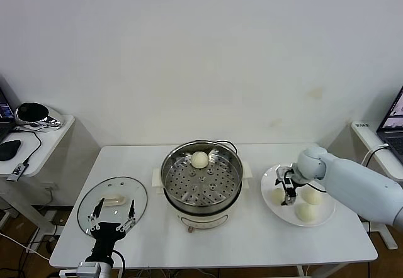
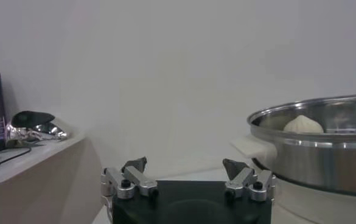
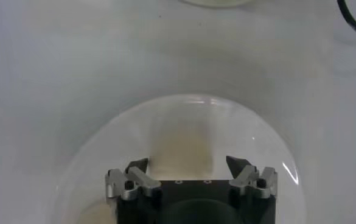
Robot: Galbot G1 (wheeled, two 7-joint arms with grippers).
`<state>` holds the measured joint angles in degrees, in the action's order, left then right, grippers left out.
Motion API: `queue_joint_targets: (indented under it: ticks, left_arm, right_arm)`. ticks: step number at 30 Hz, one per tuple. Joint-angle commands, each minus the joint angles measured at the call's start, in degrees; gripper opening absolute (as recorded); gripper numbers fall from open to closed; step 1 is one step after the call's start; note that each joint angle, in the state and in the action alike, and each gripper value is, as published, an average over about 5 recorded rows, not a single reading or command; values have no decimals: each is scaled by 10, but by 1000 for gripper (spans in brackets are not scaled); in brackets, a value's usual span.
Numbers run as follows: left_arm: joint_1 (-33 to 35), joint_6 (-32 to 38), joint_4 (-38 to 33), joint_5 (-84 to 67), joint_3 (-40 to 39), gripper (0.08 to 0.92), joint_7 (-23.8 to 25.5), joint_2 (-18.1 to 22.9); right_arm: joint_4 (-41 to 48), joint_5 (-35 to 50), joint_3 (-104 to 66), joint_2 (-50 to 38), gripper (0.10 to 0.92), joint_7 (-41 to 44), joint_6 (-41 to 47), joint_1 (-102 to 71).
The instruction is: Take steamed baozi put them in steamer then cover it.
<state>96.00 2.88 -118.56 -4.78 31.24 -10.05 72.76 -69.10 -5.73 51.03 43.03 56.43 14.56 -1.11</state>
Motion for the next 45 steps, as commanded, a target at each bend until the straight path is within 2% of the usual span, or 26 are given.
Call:
queue_joint_targets:
  ticks: [1, 8, 15, 21, 28, 32, 37, 45]
  left_arm:
    - [0, 0, 0, 0, 0, 823, 0, 0]
    - [0, 0, 1, 0, -2, 823, -1, 2]
    - [-2, 1, 1, 3, -5, 823, -2, 4]
    - [-6, 0, 1, 2, -7, 823, -2, 1]
    - [-13, -1, 0, 1, -15, 823, -2, -4]
    - [-19, -1, 4, 2, -21, 823, -3, -5]
    - [-25, -1, 7, 2, -23, 823, -5, -8]
    - [-29, -2, 9, 1, -17, 823, -7, -14]
  right_arm:
    - [13, -6, -6, 14, 707, 3, -2, -9]
    - [7, -13, -9, 3, 620, 12, -3, -6]
    - [-16, -4, -4, -26, 574, 22, -1, 18]
    - [-77, 49, 45, -84, 578, 31, 13, 118]
    - [-176, 177, 208, -121, 585, 26, 60, 353]
    - [-232, 242, 303, -90, 590, 5, 109, 486]
    - [-258, 356, 370, -5, 594, -28, 160, 583]
    - [-210, 465, 329, 157, 601, -112, 230, 506]
